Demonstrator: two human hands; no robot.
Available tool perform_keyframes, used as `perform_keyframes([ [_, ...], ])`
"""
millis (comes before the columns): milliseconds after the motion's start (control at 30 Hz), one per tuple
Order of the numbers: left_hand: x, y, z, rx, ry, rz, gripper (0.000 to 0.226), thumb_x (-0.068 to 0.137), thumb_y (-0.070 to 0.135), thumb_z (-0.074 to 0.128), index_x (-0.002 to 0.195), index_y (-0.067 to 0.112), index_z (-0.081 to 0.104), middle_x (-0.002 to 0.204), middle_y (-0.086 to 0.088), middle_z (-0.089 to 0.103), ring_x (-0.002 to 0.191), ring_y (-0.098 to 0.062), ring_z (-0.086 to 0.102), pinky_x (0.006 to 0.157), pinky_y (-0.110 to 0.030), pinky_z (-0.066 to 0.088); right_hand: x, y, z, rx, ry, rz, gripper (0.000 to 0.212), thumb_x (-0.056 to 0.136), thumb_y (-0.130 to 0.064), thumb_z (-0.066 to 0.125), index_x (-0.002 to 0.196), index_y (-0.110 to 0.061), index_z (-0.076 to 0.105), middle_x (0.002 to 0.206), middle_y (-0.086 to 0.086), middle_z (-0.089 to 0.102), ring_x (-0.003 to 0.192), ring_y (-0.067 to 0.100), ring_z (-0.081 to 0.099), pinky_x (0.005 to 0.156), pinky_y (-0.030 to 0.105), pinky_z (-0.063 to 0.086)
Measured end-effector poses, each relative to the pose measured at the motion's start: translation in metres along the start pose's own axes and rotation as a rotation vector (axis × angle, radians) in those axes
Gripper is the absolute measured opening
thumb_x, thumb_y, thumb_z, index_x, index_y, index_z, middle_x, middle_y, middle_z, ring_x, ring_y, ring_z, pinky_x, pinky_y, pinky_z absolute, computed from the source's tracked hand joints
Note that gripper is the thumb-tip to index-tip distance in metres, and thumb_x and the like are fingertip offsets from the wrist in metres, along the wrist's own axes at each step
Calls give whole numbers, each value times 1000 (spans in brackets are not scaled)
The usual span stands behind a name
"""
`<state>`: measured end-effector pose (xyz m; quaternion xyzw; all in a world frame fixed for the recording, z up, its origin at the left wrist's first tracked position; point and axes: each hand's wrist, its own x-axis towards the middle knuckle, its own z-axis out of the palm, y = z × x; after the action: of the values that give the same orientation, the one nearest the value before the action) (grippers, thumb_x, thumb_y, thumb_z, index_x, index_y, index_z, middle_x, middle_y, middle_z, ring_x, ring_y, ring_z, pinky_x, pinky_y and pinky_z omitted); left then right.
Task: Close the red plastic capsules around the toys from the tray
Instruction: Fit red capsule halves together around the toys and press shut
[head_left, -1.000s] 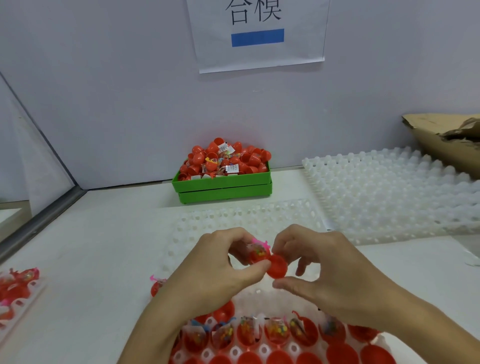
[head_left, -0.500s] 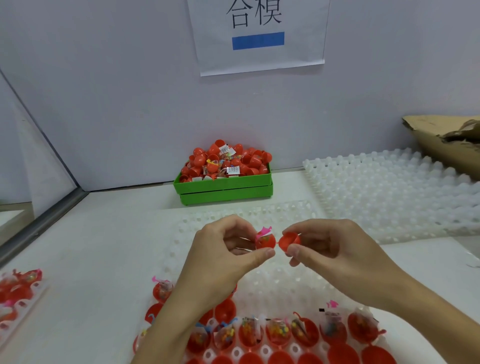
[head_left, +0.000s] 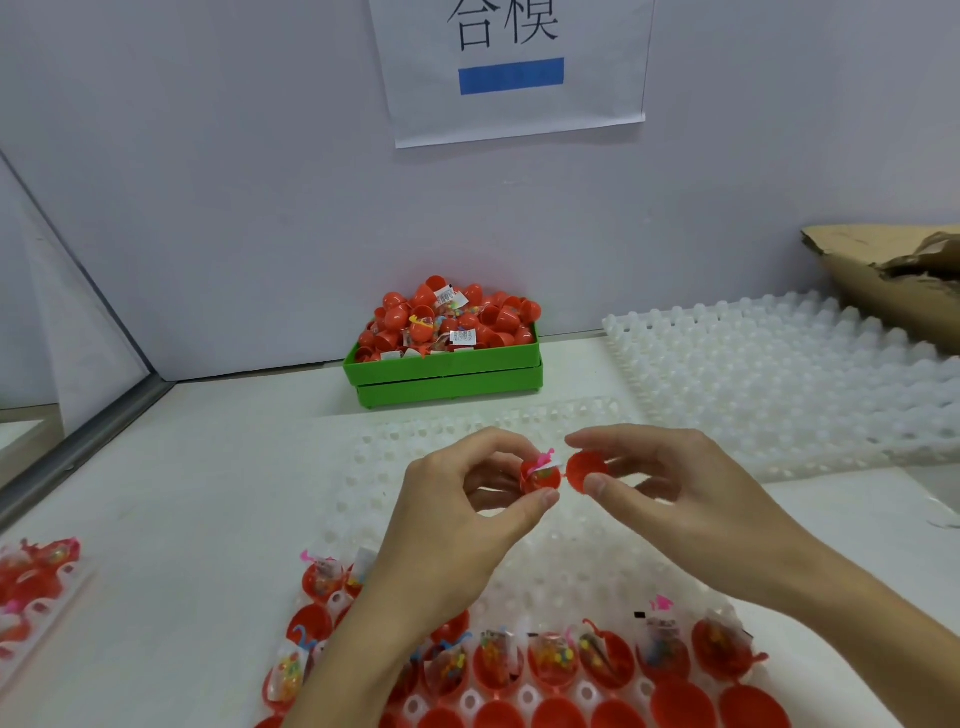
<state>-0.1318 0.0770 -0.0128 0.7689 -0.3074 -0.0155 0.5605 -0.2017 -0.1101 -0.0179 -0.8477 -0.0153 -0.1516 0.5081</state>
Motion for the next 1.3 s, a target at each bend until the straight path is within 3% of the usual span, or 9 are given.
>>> perform_keyframes([
  [100,-1,0,3,22,-26,16,24,78,11,82,88,30,71,81,6,73,78,-11,72,74,-18,56,-1,-2,0,-71,102,-93,30,79,-51,65,107,-42,68,104,-24,68,106,-1,62,81,23,51],
  [200,-3,1,7,32,-68,43,22,79,12,80,89,28,71,83,6,73,82,-11,72,75,-17,56,-2,-5,2,-116,141,-205,15,81,-36,72,96,-37,72,96,-18,70,102,7,63,79,23,50],
  [300,-4,2,8,44,-96,60,22,79,12,79,89,29,70,84,5,72,84,-12,72,76,-18,56,-2,-5,5,-175,129,-258,13,82,-20,77,86,-32,75,85,-14,70,92,10,65,75,25,48],
  [667,-6,1,12,58,-162,41,27,78,10,79,96,29,70,86,7,72,83,-9,71,76,-18,56,-3,-8,1,-220,133,-210,11,79,-22,75,73,-31,72,75,-19,70,86,8,64,71,20,44],
  [900,-5,0,12,-28,-135,-19,30,77,9,80,98,26,68,89,5,73,85,-9,71,76,-18,57,0,-8,1,-31,255,-178,9,80,-21,72,74,-28,74,77,-14,72,83,11,68,68,27,51],
  [1100,-4,-2,12,-84,-132,-32,29,77,11,81,98,27,69,92,5,74,89,-11,72,77,-22,58,2,-7,2,277,312,-78,6,81,-20,75,79,-26,77,79,-6,75,77,6,69,70,19,54],
  [1300,-4,-2,11,-90,-149,-23,30,77,11,81,101,26,69,93,5,74,92,-11,71,80,-24,59,1,-8,7,355,303,-37,9,73,-31,73,79,-24,78,78,-4,75,71,3,67,69,12,51],
])
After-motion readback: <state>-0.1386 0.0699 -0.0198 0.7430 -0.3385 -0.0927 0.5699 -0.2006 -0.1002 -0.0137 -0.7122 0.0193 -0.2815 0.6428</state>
